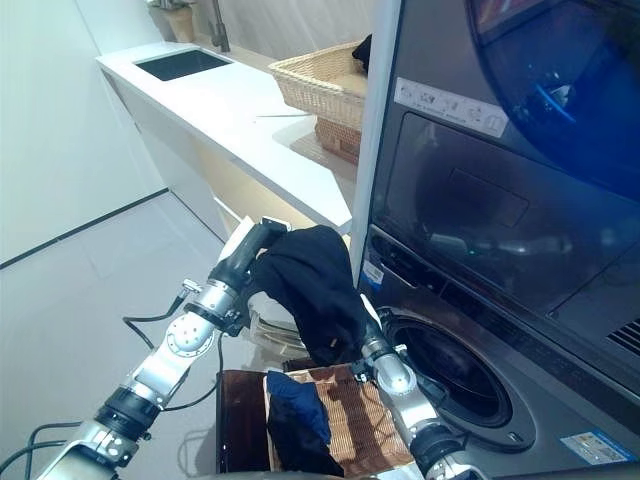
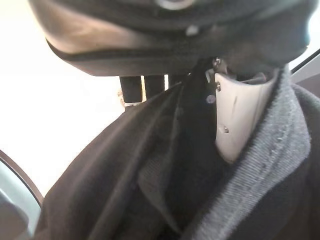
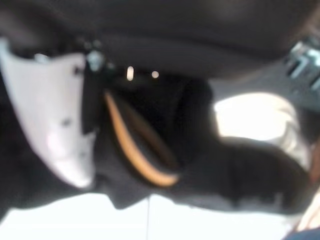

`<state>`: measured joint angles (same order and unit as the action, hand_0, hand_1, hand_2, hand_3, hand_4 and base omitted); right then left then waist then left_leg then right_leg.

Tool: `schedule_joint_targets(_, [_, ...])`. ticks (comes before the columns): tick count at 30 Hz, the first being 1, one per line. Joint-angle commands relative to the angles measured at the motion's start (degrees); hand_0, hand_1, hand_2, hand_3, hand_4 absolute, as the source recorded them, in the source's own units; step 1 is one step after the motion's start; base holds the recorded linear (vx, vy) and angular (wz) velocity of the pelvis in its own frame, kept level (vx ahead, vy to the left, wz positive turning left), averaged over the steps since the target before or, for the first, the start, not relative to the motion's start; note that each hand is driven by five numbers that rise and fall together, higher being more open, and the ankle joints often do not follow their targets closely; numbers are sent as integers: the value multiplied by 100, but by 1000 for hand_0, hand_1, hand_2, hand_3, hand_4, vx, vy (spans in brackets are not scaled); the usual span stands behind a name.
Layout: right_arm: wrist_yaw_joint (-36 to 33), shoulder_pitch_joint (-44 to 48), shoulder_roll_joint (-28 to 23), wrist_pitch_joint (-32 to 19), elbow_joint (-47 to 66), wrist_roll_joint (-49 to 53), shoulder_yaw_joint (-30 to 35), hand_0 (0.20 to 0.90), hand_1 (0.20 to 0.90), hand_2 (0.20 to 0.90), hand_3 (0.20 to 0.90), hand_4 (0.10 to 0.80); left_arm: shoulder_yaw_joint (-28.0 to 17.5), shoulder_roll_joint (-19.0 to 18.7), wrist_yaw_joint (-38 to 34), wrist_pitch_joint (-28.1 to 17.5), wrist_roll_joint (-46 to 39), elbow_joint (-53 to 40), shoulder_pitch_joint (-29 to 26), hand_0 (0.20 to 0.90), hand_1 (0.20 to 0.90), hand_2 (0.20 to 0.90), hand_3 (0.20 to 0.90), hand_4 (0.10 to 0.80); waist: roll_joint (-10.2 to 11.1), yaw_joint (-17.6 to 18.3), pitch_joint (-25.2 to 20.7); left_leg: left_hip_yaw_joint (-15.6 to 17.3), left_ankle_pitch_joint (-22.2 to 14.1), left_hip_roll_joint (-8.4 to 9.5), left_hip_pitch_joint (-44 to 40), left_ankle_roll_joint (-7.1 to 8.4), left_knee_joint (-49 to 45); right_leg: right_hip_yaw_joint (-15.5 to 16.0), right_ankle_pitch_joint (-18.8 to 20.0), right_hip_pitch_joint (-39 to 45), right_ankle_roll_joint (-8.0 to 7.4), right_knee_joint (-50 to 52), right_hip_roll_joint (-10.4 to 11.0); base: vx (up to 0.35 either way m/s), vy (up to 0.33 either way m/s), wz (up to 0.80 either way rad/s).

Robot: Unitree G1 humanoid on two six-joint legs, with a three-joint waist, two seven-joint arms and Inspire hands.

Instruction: Pick up the clothes and place them into the washing machine

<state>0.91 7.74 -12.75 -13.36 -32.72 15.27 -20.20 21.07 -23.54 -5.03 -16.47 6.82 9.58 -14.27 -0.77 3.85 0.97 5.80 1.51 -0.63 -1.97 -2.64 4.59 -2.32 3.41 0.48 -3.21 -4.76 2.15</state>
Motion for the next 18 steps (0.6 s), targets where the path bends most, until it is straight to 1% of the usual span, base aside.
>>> schedule_joint_targets(1, [-225, -61, 14, -644, 289, 713, 675, 200, 200, 200, 200, 300, -957, -224, -643, -497, -135, 174, -592, 200, 200, 200, 200, 300, 123, -53, -447, 193, -429, 71, -225, 305, 6, 241, -129, -86, -32, 143, -95, 0, 0, 0])
schedule_joint_targets(2, [-225, -61, 14, -644, 289, 713, 675, 200, 200, 200, 200, 300, -957, -224, -643, -497, -135, 174, -592, 200, 200, 200, 200, 300, 123, -53, -447, 193, -429, 71, -225, 305, 6, 241, -129, -86, -32, 143, -95, -20, -3, -8])
schedule_joint_targets(3, [433, -214, 127, -702, 428, 1874, 769, 200, 200, 200, 200, 300, -1164, -268, -690, -491, -69, 325, -430, 200, 200, 200, 200, 300, 122, -49, -436, 219, -427, 68, -216, 315, 15, 231, -122, -102, -29, 142, -103, -18, -8, -6])
schedule_joint_targets(7, [822, -327, 264, -739, 407, 2791, 965, 200, 200, 200, 200, 300, -1339, -312, -728, -419, 151, 426, -276, 200, 200, 200, 200, 300, 132, -55, -443, 215, -433, 63, -217, 323, 13, 224, -124, -99, -33, 124, -109, -5, -2, -1])
schedule_joint_targets(8, [824, -327, 263, -739, 406, 2793, 964, 200, 200, 200, 200, 300, -1339, -312, -728, -418, 152, 424, -275, 200, 200, 200, 200, 300, 132, -55, -444, 215, -433, 63, -216, 323, 13, 225, -124, -99, -33, 124, -109, 0, 0, 0])
schedule_joint_targets(13, [1106, -359, 378, -681, 423, 3349, 959, 200, 200, 200, 200, 300, -1341, -402, -878, -242, 697, 627, -271, 200, 200, 200, 200, 300, 142, -56, -440, 218, -435, 64, -225, 331, 12, 228, -134, -89, -29, 127, -113, 0, 0, 0])
schedule_joint_targets(18, [1354, -375, 535, -581, 423, 3857, 874, 200, 200, 200, 200, 300, -1315, -377, -987, -87, 913, 797, -253, 200, 200, 200, 200, 300, 146, -57, -439, 219, -439, 69, -223, 332, 3, 235, -136, -89, -27, 124, -113, 0, 0, 0])
